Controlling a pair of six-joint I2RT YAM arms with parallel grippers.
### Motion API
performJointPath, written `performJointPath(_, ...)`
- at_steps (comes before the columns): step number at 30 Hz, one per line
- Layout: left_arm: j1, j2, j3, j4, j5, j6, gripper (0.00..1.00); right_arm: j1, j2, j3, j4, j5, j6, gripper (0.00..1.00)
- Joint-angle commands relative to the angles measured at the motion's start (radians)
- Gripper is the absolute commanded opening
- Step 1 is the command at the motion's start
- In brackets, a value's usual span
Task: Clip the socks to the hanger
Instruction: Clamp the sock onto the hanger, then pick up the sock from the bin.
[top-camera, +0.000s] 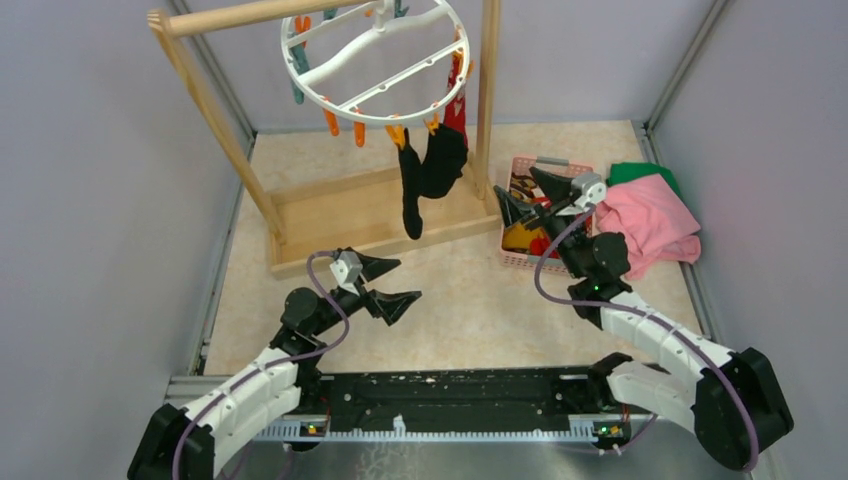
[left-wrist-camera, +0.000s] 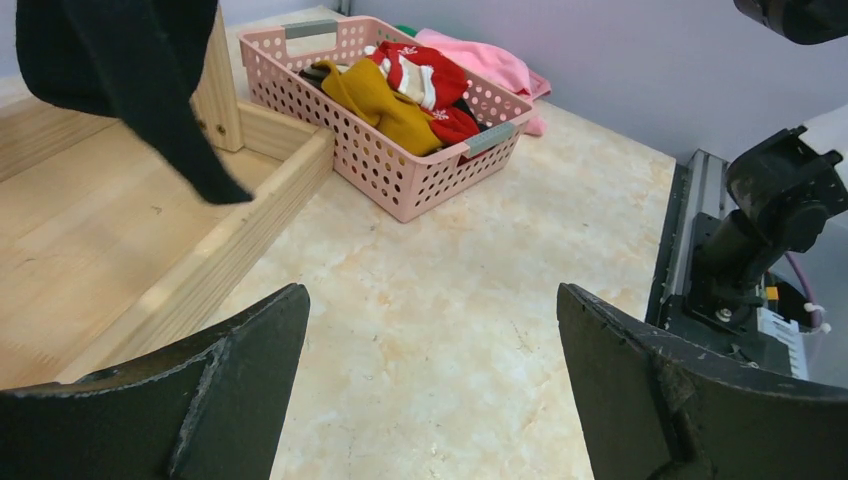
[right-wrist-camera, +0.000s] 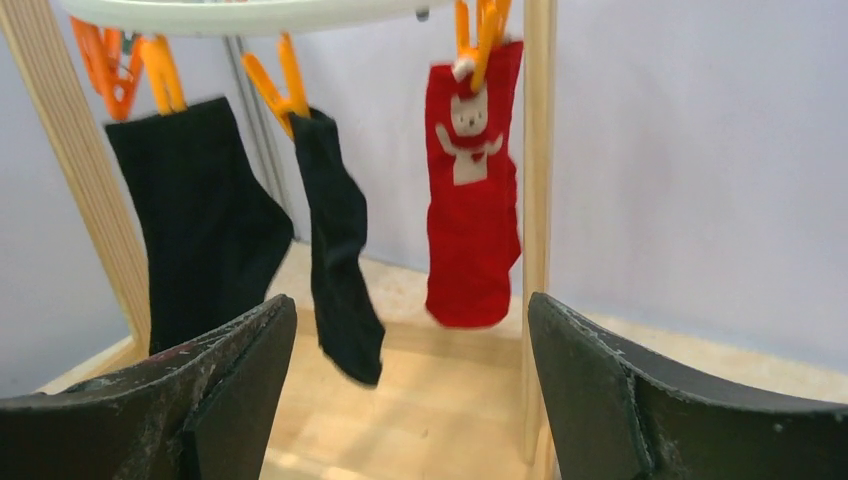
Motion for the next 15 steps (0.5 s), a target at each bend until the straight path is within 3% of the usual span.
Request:
performJointPath(1,0.0,0.008,-0.032,0.163,-0.003,0.054,0.99,-0.081,-0.022,-0.042,-0.005,-0.124,0.181,0.85)
performJointPath(9,0.001,0.058,-0.057,0.227,-0.015,0.038,0.99,-0.215,-0.07,-0.115,-0.103,-0.173,0.272,0.85)
performJointPath(15,0.0,0.094,-0.058,0.255,0.001,0.03,0.99,-0.344,-0.032,-0.108,-0.216,-0.065,0.423,0.82)
